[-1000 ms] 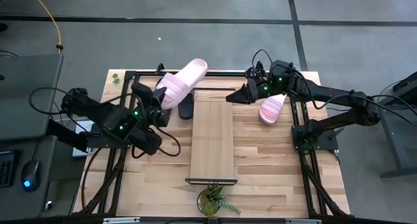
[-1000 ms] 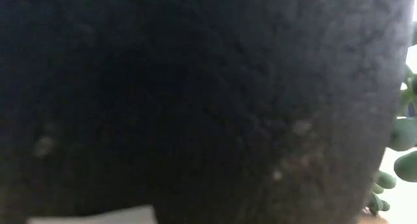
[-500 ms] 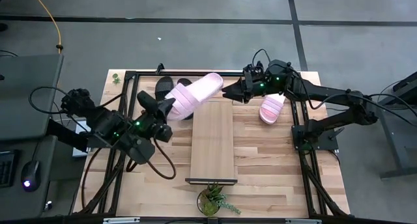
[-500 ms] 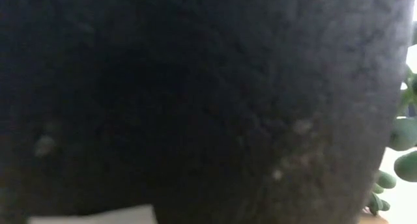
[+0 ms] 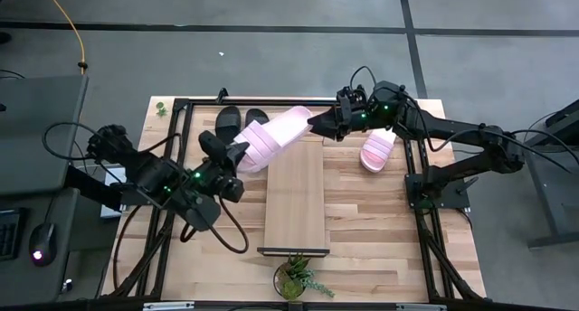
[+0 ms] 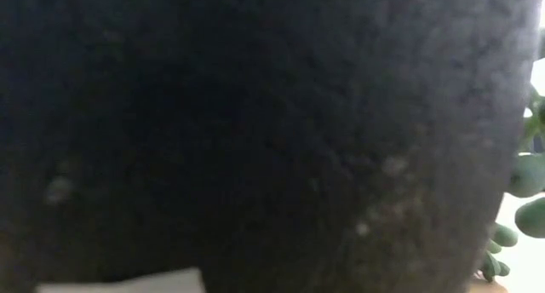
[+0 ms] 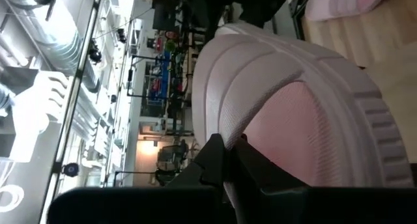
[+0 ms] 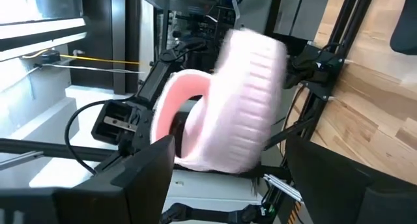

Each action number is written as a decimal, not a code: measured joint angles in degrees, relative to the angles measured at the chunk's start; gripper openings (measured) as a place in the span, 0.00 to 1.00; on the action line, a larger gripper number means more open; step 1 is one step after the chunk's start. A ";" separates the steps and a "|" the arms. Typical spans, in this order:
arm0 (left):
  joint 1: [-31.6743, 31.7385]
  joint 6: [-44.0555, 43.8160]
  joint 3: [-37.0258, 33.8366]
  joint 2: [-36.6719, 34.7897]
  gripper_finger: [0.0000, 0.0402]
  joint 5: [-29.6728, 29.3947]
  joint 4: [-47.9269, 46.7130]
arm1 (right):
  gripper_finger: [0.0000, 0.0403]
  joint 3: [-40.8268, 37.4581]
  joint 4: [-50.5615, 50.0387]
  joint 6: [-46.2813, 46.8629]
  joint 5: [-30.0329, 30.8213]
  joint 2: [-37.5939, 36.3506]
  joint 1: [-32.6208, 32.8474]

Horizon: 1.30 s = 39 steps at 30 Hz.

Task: Pick and place slides into the shelf
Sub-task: Put the bottom pink slides on the shelf

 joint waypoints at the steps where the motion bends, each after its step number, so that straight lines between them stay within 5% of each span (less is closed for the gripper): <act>1: 0.00 0.02 0.00 0.23 0.00 0.62 0.36 | 0.70 0.00 0.02 0.00 0.10 0.00 0.00; 21: 0.02 3.67 0.00 2.40 0.00 0.53 3.72 | 0.62 0.00 0.09 -0.15 0.25 0.04 0.02; 29: 0.07 11.80 0.00 2.40 0.00 0.58 14.33 | 0.51 0.00 0.02 -0.67 0.25 0.04 0.04; 39: 0.07 12.22 0.00 2.40 0.00 -0.22 13.83 | 0.28 0.00 -0.23 -3.21 0.67 0.08 0.04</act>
